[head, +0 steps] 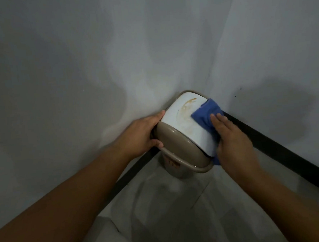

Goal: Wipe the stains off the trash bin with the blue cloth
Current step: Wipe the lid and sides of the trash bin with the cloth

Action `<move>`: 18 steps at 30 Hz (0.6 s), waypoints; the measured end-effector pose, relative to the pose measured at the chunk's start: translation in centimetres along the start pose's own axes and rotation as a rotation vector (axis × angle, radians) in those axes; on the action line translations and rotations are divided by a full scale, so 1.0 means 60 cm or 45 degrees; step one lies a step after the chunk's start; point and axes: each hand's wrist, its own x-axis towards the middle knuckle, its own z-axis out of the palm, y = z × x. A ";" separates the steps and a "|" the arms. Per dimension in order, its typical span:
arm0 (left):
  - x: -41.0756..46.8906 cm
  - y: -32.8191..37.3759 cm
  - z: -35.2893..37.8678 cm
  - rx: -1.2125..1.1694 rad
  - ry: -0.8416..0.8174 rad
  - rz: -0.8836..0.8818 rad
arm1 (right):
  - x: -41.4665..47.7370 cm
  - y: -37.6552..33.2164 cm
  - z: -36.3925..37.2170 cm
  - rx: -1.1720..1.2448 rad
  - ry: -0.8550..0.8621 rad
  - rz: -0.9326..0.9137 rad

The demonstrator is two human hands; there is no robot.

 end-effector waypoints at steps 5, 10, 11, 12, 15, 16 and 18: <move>0.001 0.002 -0.002 0.014 -0.002 0.021 | 0.119 -0.051 -0.017 -0.012 -0.037 -0.027; 0.000 0.002 -0.004 0.003 0.033 0.078 | 0.118 -0.107 0.004 -0.200 -0.162 -0.317; 0.000 0.002 -0.004 0.017 0.041 0.087 | 0.100 -0.105 0.012 -0.227 -0.164 -0.395; 0.001 0.001 -0.003 0.038 0.049 0.086 | 0.080 -0.100 0.019 -0.252 -0.162 -0.453; 0.002 0.001 -0.001 0.061 0.049 0.053 | 0.037 -0.076 0.020 -0.306 -0.177 -0.440; 0.002 0.000 0.000 0.034 0.046 0.052 | 0.027 -0.066 0.015 -0.304 -0.196 -0.383; 0.000 0.001 0.001 -0.002 0.028 0.037 | 0.011 -0.048 0.002 -0.251 -0.213 -0.271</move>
